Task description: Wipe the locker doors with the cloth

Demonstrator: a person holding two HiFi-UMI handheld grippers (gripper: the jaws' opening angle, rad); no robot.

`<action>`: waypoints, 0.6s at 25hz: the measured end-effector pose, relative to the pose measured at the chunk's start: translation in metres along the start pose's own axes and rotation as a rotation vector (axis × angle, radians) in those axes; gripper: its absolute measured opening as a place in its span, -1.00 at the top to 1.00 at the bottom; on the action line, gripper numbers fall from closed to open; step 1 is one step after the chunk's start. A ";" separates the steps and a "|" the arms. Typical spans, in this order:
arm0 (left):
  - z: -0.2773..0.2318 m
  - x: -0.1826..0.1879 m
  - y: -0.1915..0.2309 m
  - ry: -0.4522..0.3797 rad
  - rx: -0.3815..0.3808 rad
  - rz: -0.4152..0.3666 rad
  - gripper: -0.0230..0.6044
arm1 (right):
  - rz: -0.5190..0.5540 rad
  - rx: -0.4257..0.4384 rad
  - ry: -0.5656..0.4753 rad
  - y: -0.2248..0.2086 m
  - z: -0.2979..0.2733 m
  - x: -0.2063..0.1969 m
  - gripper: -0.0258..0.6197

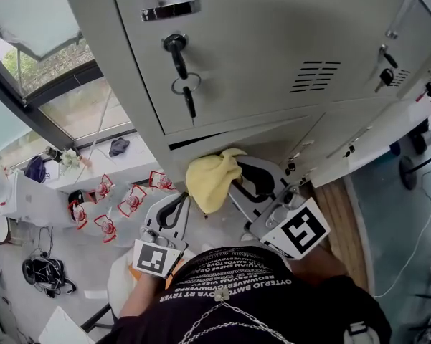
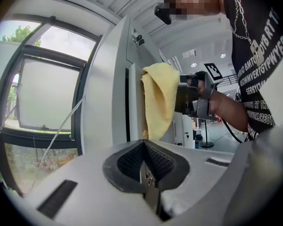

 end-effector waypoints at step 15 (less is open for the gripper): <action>-0.005 0.003 -0.046 0.006 0.133 -0.015 0.92 | 0.010 -0.025 0.053 -0.066 0.044 -0.016 0.71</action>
Point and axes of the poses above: the fingertips, and each gripper's own axes: z backward along the fingers, y to its left, x out of its top, the point moved 3 cm from there along z, backward along the fingers, and after that the axes turned 6 degrees about z, right-handed, at the moved point
